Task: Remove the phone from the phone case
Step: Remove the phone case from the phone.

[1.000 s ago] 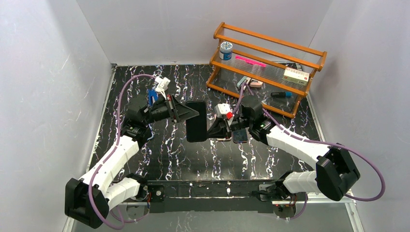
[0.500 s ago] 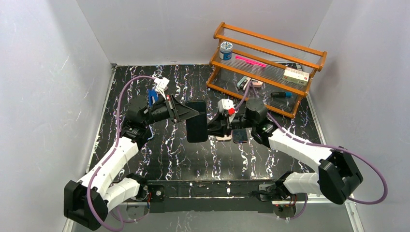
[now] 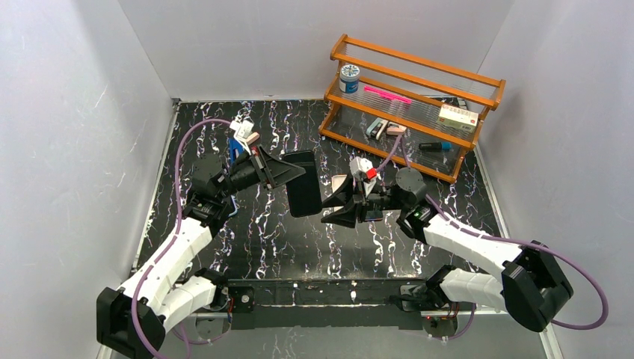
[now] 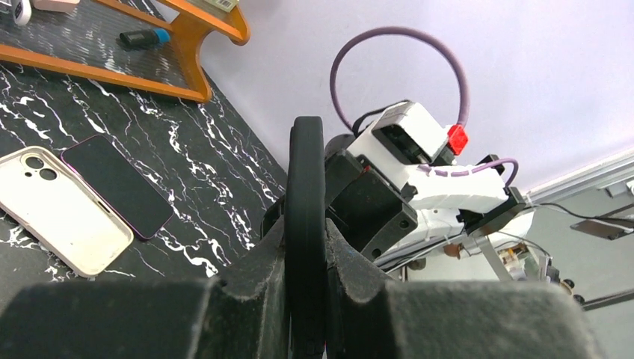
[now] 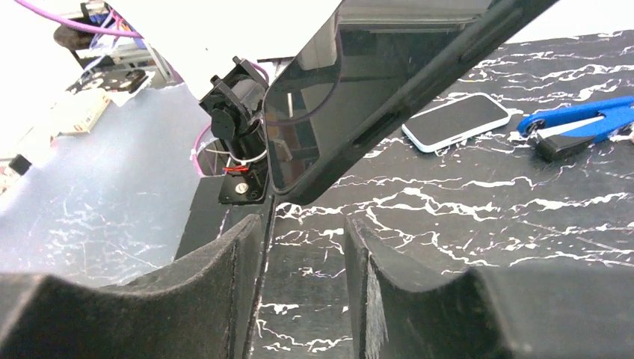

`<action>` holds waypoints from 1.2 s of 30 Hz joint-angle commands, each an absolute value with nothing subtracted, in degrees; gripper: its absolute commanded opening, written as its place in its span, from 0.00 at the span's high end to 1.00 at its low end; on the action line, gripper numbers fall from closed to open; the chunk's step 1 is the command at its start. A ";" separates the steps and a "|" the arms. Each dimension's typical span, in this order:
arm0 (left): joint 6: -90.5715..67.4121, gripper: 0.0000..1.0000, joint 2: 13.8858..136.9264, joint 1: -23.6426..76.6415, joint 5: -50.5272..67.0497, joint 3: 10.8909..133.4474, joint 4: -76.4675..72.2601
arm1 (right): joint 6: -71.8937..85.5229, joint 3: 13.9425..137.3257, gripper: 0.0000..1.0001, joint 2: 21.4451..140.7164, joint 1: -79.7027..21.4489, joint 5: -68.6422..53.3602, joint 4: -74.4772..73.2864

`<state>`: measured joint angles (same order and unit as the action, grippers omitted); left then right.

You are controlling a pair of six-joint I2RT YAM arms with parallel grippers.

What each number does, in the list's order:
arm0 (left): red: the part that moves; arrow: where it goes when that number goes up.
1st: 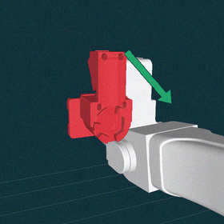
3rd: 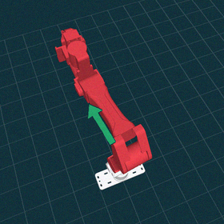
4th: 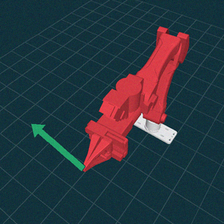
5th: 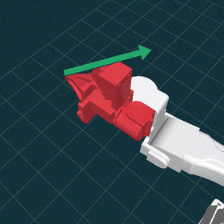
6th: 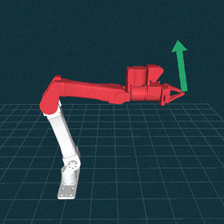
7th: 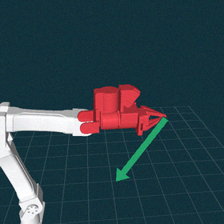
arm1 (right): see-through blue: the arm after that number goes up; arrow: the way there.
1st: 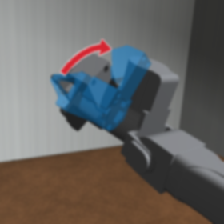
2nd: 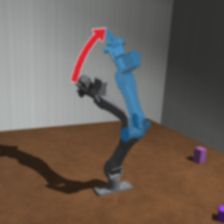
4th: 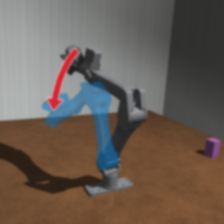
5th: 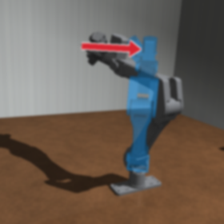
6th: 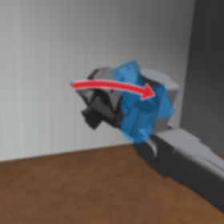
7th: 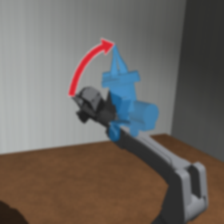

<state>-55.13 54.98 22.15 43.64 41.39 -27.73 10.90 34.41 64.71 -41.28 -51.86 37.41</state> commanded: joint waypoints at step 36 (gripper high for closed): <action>-62.24 1.00 53.91 22.49 48.17 42.27 -36.65 | 19.06 37.07 0.79 69.50 -42.18 -58.64 55.16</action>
